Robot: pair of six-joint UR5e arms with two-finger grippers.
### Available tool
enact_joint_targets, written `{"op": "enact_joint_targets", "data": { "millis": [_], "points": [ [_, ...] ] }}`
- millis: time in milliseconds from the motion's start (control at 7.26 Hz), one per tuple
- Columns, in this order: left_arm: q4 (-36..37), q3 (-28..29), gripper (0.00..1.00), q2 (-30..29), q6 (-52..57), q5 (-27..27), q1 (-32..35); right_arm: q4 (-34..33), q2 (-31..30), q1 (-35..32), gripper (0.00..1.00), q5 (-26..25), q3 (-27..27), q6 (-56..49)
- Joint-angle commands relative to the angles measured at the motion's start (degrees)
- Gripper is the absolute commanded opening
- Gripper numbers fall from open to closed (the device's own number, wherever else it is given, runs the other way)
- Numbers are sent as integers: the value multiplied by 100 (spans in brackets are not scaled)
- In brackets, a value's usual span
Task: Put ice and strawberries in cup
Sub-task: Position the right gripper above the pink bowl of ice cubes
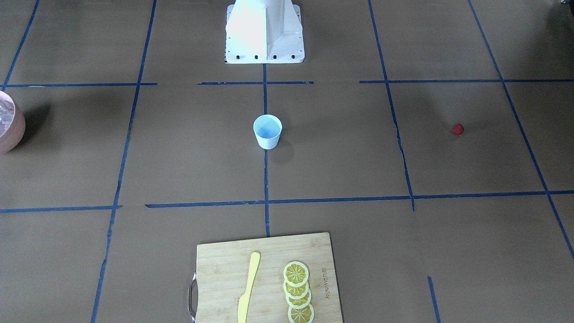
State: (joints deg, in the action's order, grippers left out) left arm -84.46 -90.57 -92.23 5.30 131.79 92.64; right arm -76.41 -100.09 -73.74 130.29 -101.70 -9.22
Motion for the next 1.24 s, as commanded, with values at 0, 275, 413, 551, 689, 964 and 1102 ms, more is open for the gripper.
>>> {"op": "enact_joint_targets", "data": {
  "millis": [0,275,413,551,689,964,1102],
  "points": [
    [0,-5,100,3,6,22,0,4,-2,167,49,5,10,-1],
    [0,-5,100,3,6,22,0,-14,-2,255,45,-4,36,-1],
    [0,-5,100,3,-3,31,0,-14,-2,272,45,-4,97,-9],
    [0,-5,100,3,-3,31,0,-14,-2,290,46,-4,150,-9],
    [0,-5,100,3,-3,31,0,-14,-2,290,46,-4,160,-9],
    [0,-14,100,3,-3,31,0,-40,-10,290,48,-4,186,-1],
    [0,-14,100,3,-3,57,0,-14,-10,290,49,-4,264,-1]
  ]
}}
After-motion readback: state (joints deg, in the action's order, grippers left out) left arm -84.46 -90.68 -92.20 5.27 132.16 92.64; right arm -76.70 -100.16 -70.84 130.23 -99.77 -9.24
